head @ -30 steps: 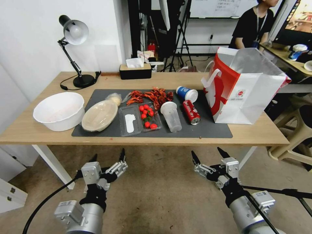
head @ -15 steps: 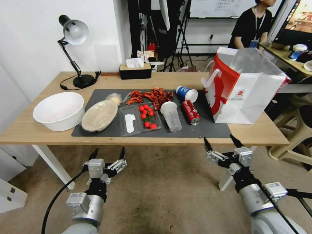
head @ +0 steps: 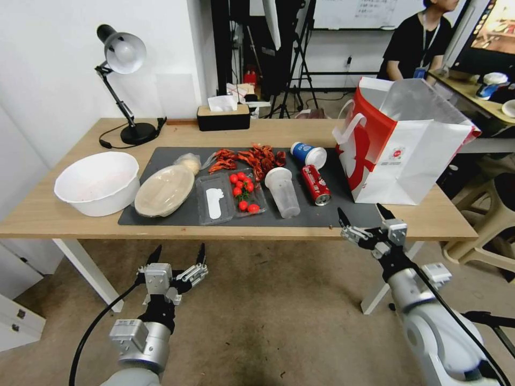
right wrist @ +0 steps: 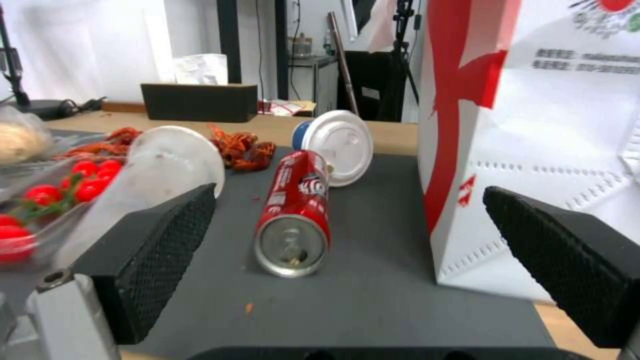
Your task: Pick up the trash from the table and place it into the takeout bag.
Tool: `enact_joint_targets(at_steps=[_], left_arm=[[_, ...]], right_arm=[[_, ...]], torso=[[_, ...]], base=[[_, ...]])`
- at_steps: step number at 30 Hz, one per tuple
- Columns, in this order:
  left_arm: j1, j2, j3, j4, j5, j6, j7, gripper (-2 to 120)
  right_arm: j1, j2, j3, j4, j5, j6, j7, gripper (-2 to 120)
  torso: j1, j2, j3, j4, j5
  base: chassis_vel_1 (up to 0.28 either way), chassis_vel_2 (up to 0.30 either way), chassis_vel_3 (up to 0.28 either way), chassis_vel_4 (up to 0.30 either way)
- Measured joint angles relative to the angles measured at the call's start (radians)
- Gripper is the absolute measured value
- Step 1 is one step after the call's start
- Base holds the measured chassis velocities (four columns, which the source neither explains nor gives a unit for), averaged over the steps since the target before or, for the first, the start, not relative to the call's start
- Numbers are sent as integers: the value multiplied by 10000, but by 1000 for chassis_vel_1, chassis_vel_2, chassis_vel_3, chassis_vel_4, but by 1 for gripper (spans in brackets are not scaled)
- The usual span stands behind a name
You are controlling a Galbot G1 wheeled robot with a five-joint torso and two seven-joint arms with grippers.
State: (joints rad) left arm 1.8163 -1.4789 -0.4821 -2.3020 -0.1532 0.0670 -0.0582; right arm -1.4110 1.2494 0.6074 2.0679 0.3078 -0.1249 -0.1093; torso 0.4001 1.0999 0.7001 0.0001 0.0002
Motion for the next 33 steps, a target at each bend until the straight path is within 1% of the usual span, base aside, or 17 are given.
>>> enact_joint_targets(at_steps=[2, 7, 10, 18, 20, 23, 33], left_arm=[[17, -28, -23, 0, 6, -27, -1, 100], [64, -96, -43, -24, 24, -60, -1, 100], [100, -157, -82, -25, 48, -182, -18, 100], [156, -262, -129, -17, 131, -285, -83, 100], [196, -331, -138, -37, 219, -322, -72, 100], [230, -383, -146, -50, 300, -353, -62, 100], [311, -528, -173, -55, 446, -482, -76, 100]], right_arm=[[497, -270, -218, -385, 14, -67, 90, 100], [1066, -545, -480, -759, 25, -249, 202, 100], [1778, -791, -860, -1196, 149, -717, 282, 100], [2600, -854, -1452, -1812, 341, -1218, 354, 100], [2901, -854, -1667, -1940, 520, -1547, 437, 100], [3126, -858, -1862, -2063, 554, -1784, 457, 100], [4010, -858, -2572, -2737, 437, -2825, 834, 100]], torso=[[1, 0, 0, -1, 0], [0, 0, 0, -1, -1], [0, 0, 0, 0, -1], [-1, 0, 0, -2, -1], [0, 0, 0, -2, -2], [-1, 0, 0, -1, -2], [0, 0, 0, -2, -2]], base=[[0, 0, 0, 0], [0, 0, 0, 0], [0, 0, 0, 0], [0, 0, 0, 0], [0, 0, 0, 0], [0, 0, 0, 0], [0, 0, 0, 0]])
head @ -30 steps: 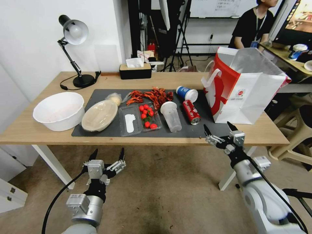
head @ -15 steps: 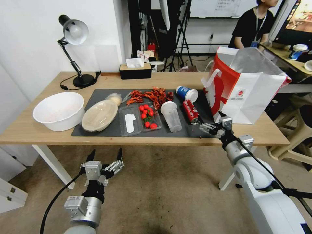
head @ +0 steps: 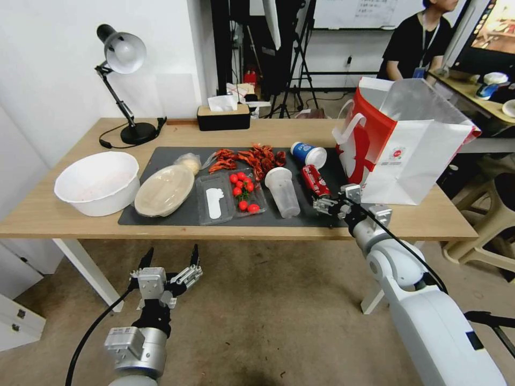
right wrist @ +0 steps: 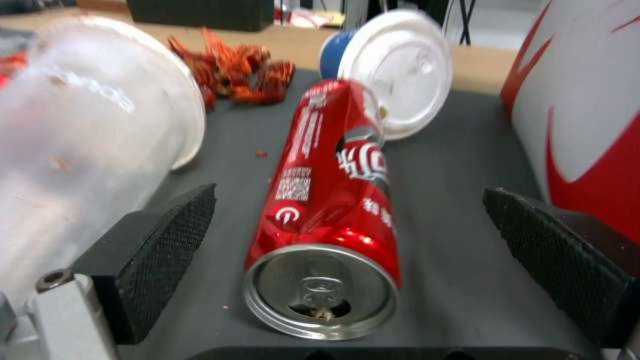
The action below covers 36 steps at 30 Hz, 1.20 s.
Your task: Pick up the trash from the table and place it into the takeout bag.
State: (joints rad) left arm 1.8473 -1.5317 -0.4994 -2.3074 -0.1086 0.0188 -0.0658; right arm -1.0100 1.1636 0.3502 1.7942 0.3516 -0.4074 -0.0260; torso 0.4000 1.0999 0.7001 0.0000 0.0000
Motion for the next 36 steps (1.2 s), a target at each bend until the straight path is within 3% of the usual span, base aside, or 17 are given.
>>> enact_joint_targets(at_steps=[12, 19, 26, 36], left_arm=[[2, -27, -93, 44, 74, -96, -67, 100], [-29, -44, -84, 128, 89, -96, -71, 100], [-22, -32, -105, 131, 92, -98, -87, 100], [18, -35, -144, 86, 100, -115, -134, 100]], right_arm=[[885, 165, -700, -606, 157, -807, 472, 100], [1473, 297, -890, -447, 751, -2284, 1102, 100], [1860, 333, -966, -496, 887, -3055, 1504, 100], [1961, 347, -1082, -603, 968, -3299, 1739, 74]], torso=[[0, 0, -1, 2, 0], [0, 0, -1, 0, -1], [0, 0, 0, 0, -1], [0, 0, -1, 0, 0]], base=[[0, 0, 0, 0], [0, 0, 0, 0], [0, 0, 0, 0], [0, 0, 0, 0]])
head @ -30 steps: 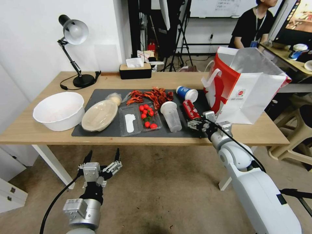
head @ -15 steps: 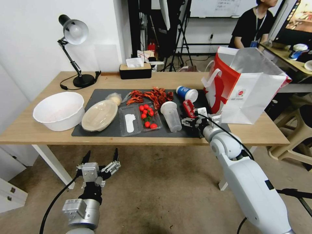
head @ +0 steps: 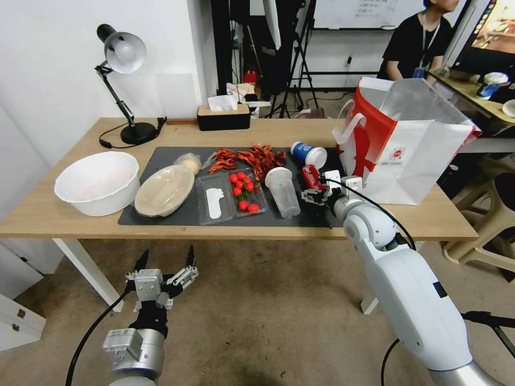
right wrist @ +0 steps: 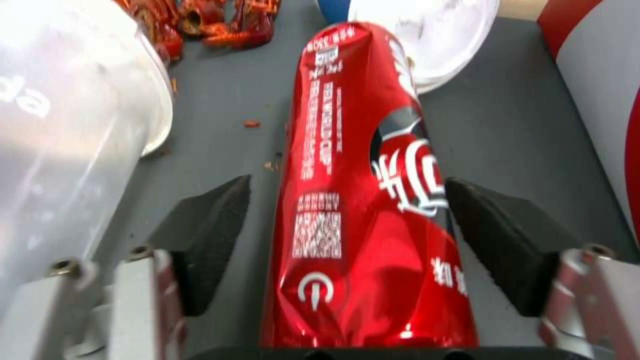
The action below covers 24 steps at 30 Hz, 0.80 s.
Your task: Pick up the trash from the table and place it into the takeout bag.
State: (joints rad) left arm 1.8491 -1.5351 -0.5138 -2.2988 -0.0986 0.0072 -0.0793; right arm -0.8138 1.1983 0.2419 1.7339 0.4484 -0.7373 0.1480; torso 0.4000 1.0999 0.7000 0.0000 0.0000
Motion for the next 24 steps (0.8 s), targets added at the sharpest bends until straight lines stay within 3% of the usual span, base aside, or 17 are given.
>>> enact_joint_targets(at_steps=[10, 19, 24], left_arm=[[6, -41, 16, -40, 43, -31, -62, 100], [33, -38, 30, -72, 49, -75, -92, 100], [53, -29, 52, -188, 73, -81, -98, 100]], right_arm=[[-197, -49, 72, 50, -11, 36, -31, 41], [-419, -199, 342, 665, -59, 89, -248, 41], [-382, -1014, 933, 2126, -128, 870, -1014, 41]], torso=[[-1, 2, 0, 1, -1], [1, 2, 1, 0, 4], [-1, 2, 0, 0, 0]], base=[[0, 0, 0, 0], [0, 0, 0, 0], [0, 0, 0, 0]])
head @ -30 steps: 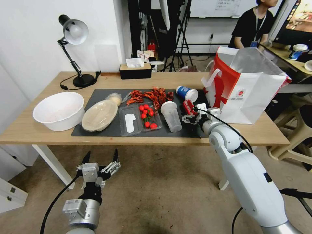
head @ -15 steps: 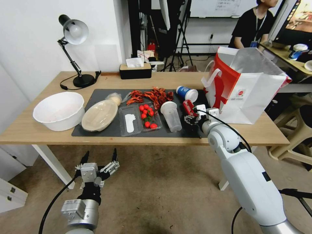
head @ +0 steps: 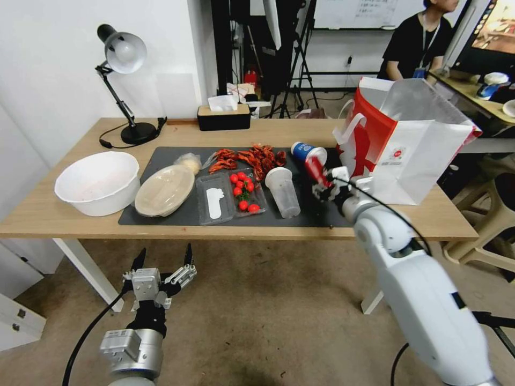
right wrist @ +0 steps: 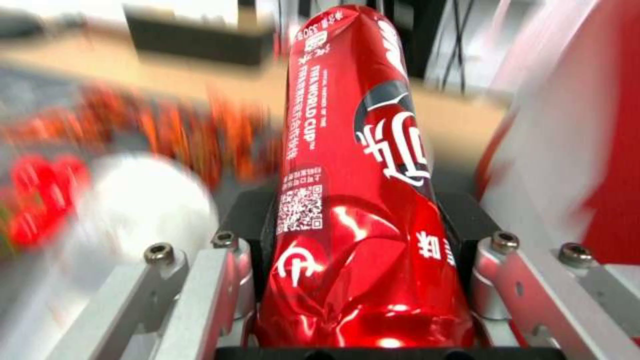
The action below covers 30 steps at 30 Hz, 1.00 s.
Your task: Pick up the trash from the table and place it into the takeout bag.
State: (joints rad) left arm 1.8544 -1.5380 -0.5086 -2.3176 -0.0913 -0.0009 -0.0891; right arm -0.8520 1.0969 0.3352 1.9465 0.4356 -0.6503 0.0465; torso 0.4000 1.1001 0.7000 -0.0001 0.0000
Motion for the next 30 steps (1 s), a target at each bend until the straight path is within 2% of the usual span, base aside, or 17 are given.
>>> enact_joint_targets(at_steps=[3, 5, 8, 17, 18, 21, 24, 25, 27, 28, 29, 30], left_arm=[[5, -11, 10, -16, 19, 0, 0, 100], [39, -32, 19, -32, 53, -25, -2, 100], [63, -48, 27, -40, 76, -37, -4, 100], [94, -78, 40, -79, 94, -44, -5, 100], [95, -88, 46, -89, 94, -44, -2, 100], [95, -93, 44, -108, 94, -44, -2, 100], [94, -105, 44, -125, 90, -45, -1, 100], [94, -105, 44, -125, 90, -45, -1, 100], [103, -103, 43, -124, 87, -57, -1, 100], [105, -101, 42, -122, 86, -64, -2, 100], [105, -101, 42, -122, 86, -64, -2, 100], [107, -97, 37, -107, 80, -76, -6, 100]], right_arm=[[193, -331, 235, 336, 232, 309, -129, 41], [815, -884, 581, 753, 1066, 549, -21, 41], [1458, -1238, 713, 848, 1815, 559, 293, 41], [2376, -1785, 774, 568, 2529, 474, 711, 41], [2565, -1908, 764, 440, 2702, 398, 847, 41], [2761, -2043, 757, 210, 2943, 244, 1092, 41], [3390, -2389, 774, -393, 4216, -436, 2414, 41], [3390, -2389, 774, -393, 4216, -436, 2414, 41], [3579, -2460, 789, -629, 4782, -696, 3053, 43], [3624, -2477, 791, -696, 4914, -735, 3203, 49], [3624, -2477, 791, -696, 4914, -735, 3203, 49], [3748, -2528, 780, -906, 5209, -802, 3635, 56]], torso=[[0, 0, 1, 0, 2], [0, 0, 1, -2, 2], [0, 0, 0, 2, 0], [1, 0, 0, 3, -4], [0, -1, 0, 0, 10], [0, -1, 1, 3, 10], [1, -1, 1, -1, -3], [1, -1, 1, -1, -3], [0, -2, 1, 1, 5], [0, -1, 1, 0, 4], [0, -1, 1, 0, 4], [0, -1, 1, 0, 0]], base=[[0, 0, 0, 0], [0, 0, 0, 0], [0, 0, 0, 0], [0, 0, 0, 0], [0, 0, 0, 0], [0, 0, 0, 0], [0, 0, 0, 0], [0, 0, 0, 0], [0, 0, 0, 0], [0, 0, 0, 0], [0, 0, 0, 0], [0, 0, 0, 0]])
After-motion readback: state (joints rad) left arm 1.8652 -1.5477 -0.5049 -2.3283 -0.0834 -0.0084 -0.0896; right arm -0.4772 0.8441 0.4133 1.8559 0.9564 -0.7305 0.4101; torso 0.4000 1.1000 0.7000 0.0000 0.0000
